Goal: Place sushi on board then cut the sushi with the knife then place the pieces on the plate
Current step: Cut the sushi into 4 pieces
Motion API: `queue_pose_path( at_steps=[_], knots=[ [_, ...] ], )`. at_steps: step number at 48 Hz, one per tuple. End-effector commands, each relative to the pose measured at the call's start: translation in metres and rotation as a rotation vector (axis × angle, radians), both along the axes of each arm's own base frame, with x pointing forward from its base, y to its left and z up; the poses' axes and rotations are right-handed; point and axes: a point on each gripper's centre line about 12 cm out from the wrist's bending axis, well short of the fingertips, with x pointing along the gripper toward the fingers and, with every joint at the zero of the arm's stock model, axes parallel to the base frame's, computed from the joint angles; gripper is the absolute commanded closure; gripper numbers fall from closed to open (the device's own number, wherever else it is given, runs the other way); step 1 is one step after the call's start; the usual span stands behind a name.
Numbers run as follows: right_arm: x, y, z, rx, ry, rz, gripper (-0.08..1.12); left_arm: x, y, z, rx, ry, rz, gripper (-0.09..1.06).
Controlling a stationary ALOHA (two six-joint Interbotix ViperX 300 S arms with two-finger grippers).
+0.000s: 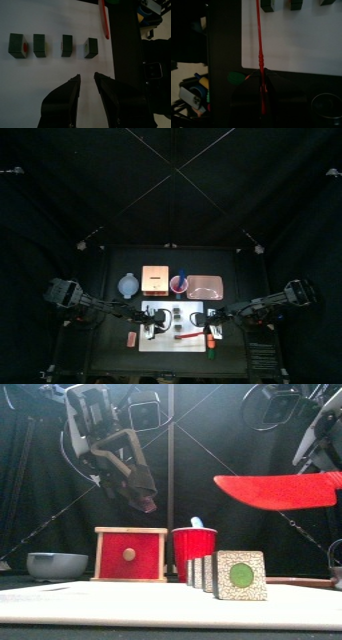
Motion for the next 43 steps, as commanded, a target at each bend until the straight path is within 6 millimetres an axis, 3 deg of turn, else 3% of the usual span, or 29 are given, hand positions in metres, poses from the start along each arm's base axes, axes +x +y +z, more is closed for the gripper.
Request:
queue_pose_path(
  at_steps=[1,16,29,43],
  knots=[
    [-0.020,-0.009,0.014,0.056,-0.045,-0.050,0.63,0.002,0.005,0.013,-0.002,-0.065,0.019,0.26],
    [-0.070,-0.032,0.000,0.093,-0.002,-0.137,0.62,0.004,0.022,0.018,0.032,-0.211,0.073,0.26],
    [-0.094,-0.045,-0.014,0.036,0.129,-0.258,0.62,0.003,0.034,0.019,0.038,-0.268,0.118,0.26],
    [-0.103,-0.032,-0.024,0.041,0.147,-0.243,0.61,0.005,0.037,0.015,0.038,-0.261,0.128,0.26]
  ],
)
